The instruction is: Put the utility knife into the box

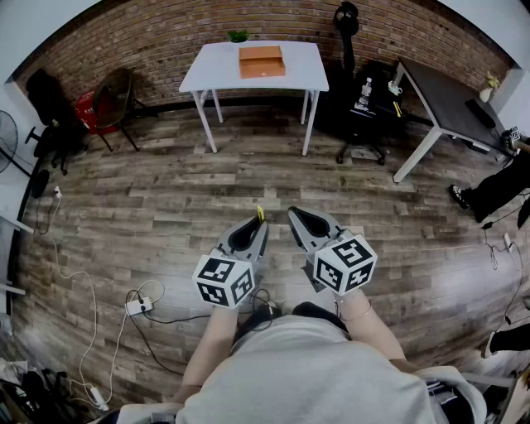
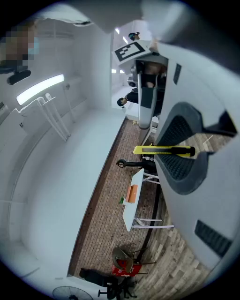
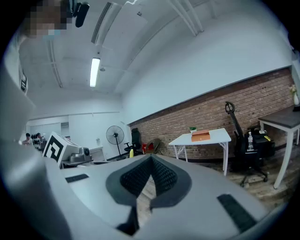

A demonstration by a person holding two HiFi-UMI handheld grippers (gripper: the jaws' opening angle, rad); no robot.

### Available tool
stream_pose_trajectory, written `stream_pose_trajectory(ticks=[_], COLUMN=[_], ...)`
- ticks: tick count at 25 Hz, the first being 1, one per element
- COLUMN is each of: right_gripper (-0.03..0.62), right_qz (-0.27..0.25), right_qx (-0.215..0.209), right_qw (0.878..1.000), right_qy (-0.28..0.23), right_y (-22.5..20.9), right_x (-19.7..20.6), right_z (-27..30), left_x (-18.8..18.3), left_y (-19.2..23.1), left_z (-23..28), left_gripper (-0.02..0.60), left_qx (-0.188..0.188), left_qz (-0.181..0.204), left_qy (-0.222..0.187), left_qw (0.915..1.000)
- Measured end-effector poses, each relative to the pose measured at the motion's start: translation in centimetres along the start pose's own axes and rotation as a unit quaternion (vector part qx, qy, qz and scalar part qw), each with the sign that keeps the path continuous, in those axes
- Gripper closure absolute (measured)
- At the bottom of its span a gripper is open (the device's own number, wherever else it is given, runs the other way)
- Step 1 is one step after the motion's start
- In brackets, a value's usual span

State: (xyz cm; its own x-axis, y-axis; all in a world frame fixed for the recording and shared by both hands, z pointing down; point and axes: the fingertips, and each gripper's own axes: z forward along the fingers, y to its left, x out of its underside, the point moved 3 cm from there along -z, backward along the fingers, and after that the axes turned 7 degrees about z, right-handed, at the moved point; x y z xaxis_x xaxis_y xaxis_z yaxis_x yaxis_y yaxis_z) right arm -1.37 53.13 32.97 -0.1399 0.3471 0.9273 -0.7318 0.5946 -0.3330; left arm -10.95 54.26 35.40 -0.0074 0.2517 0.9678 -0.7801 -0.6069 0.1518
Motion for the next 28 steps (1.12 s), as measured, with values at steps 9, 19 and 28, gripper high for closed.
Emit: stream_pose_trajectory(ticks=[9, 19, 28], right_gripper=[0.595, 0.595, 0.595], right_qz=[0.002, 0.014, 0.036], right_qx=[0.027, 0.018, -0.016], right_qw=[1.000, 1.000, 0.999], right_qy=[-0.002, -0.014, 0.008], right_y=[-1.5, -3.0, -5.0], right_x=[0.2, -0.1, 1.4], right_z=[-0.3, -1.6, -2.0], left_x=[-0.6, -0.4, 0.5], left_y=[0.3, -0.9, -2.9], left_z=[0.8, 2.4, 4.9], left_gripper=[0.532, 0.532, 0.532], left_qx=[-0.003, 0.004, -0.013], left_qz=[0.016, 0.015, -0.008], left_qy=[0.001, 0.007, 0.003], left_qw=[0.9999, 0.9999, 0.9999])
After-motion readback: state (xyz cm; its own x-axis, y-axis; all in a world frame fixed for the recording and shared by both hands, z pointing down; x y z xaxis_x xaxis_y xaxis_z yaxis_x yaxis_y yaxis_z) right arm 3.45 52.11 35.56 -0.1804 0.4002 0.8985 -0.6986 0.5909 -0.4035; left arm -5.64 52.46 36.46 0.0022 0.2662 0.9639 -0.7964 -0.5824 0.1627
